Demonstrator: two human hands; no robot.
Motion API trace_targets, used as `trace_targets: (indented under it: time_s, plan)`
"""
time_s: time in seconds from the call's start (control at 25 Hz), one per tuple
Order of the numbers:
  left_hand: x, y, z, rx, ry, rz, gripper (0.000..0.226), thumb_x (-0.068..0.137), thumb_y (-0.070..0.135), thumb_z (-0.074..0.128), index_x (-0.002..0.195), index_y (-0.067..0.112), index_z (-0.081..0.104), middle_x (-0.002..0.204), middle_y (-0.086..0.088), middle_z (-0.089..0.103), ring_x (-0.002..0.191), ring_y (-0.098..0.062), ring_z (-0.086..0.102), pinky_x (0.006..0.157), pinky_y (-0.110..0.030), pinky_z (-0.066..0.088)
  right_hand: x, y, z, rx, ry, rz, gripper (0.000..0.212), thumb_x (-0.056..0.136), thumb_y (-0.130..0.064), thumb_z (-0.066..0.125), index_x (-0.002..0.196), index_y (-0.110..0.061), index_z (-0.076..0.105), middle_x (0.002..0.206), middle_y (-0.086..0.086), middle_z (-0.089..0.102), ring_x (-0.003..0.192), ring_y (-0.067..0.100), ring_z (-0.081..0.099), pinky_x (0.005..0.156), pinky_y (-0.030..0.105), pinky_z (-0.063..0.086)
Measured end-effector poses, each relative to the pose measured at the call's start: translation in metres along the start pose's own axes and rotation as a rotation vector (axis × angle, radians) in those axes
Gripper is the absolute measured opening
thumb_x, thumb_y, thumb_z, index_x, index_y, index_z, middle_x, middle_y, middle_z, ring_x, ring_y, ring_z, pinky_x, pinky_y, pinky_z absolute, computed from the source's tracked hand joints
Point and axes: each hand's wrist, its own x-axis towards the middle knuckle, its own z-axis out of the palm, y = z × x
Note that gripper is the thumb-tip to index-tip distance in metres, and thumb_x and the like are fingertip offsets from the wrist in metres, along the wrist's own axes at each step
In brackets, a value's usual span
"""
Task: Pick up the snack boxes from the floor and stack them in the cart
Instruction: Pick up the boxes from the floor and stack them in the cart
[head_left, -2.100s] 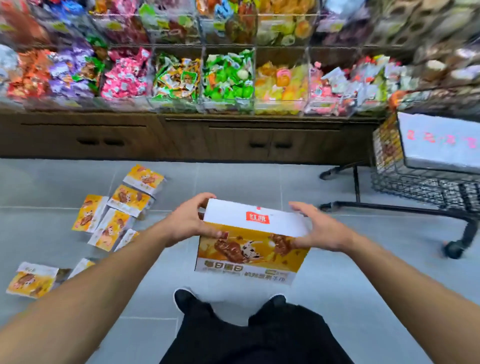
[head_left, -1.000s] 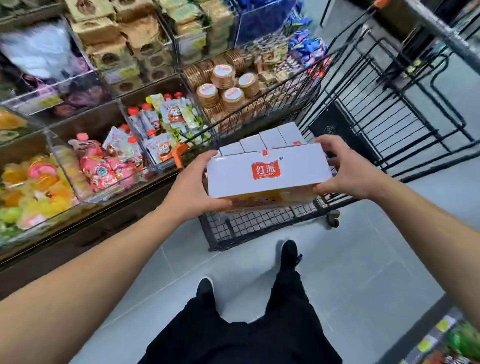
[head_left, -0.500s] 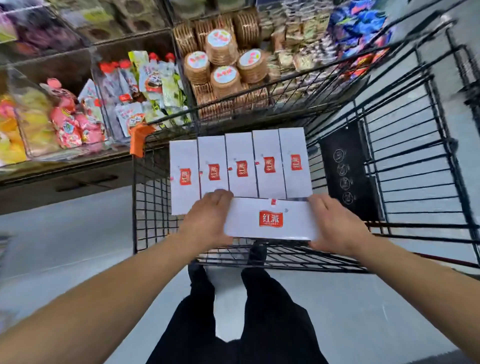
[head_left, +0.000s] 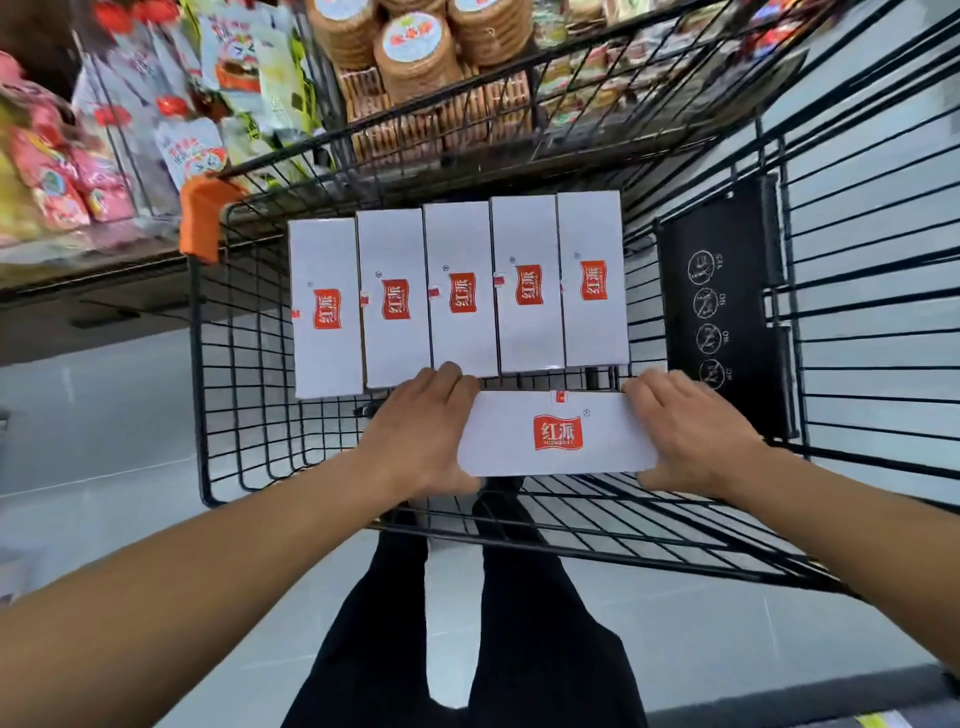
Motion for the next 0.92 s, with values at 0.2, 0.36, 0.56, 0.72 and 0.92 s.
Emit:
trace_targets:
  time_s: [0.2, 0.36, 0.56, 0.72, 0.92]
  plan:
    - [0.035, -0.012, 0.033, 0.123, 0.008, -0.018, 0.09, 0.064, 0.059, 0.067, 0.134, 0.011, 0.038, 0.131, -0.008, 0.045, 0.12, -0.029, 0.041, 0.105, -0.041, 0.031, 0.039, -0.006, 0.02, -0.087, 0.061, 0.038, 0.089, 0.071, -0.053, 0.068, 0.139, -0.013, 0.027, 0.134, 0.005, 0.038, 0.121, 0.025, 0.039, 0.106, 0.038, 0.035]
    - [0.051, -0.014, 0.061, 0.263, -0.019, -0.04, 0.092, 0.06, 0.058, 0.073, 0.131, 0.01, 0.039, 0.13, -0.009, 0.046, 0.12, -0.031, 0.042, 0.106, -0.045, 0.03, 0.063, -0.002, 0.04, -0.208, 0.036, 0.049, 0.09, 0.072, -0.051, 0.07, 0.14, -0.011, 0.026, 0.132, 0.006, 0.038, 0.119, 0.026, 0.041, 0.104, 0.038, 0.035]
    - [0.058, -0.022, 0.088, 0.328, 0.085, 0.038, 0.094, 0.058, 0.045, 0.078, 0.134, 0.014, 0.034, 0.129, -0.009, 0.043, 0.116, -0.033, 0.043, 0.102, -0.05, 0.033, 0.073, 0.0, 0.069, -0.269, 0.109, 0.072, 0.096, 0.062, -0.049, 0.075, 0.137, -0.009, 0.03, 0.126, 0.007, 0.043, 0.107, 0.028, 0.049, 0.091, 0.04, 0.042]
    - [0.056, -0.026, 0.09, 0.325, 0.05, 0.082, 0.102, 0.06, 0.056, 0.077, 0.142, 0.018, 0.028, 0.143, -0.008, 0.031, 0.13, -0.034, 0.031, 0.111, -0.053, 0.022, 0.07, -0.002, 0.064, -0.301, 0.111, -0.014, 0.094, 0.067, -0.054, 0.07, 0.138, -0.017, 0.021, 0.131, 0.006, 0.04, 0.107, 0.03, 0.047, 0.091, 0.041, 0.04]
    - [0.028, -0.027, 0.055, 0.06, 0.013, -0.034, 0.084, 0.083, 0.059, 0.056, 0.15, 0.024, 0.018, 0.16, -0.003, 0.014, 0.148, -0.027, 0.007, 0.12, -0.05, 0.003, 0.065, -0.037, 0.005, -0.163, 0.123, -0.086, 0.08, 0.084, -0.056, 0.057, 0.146, -0.018, 0.024, 0.148, 0.006, 0.034, 0.134, 0.029, 0.033, 0.113, 0.042, 0.027]
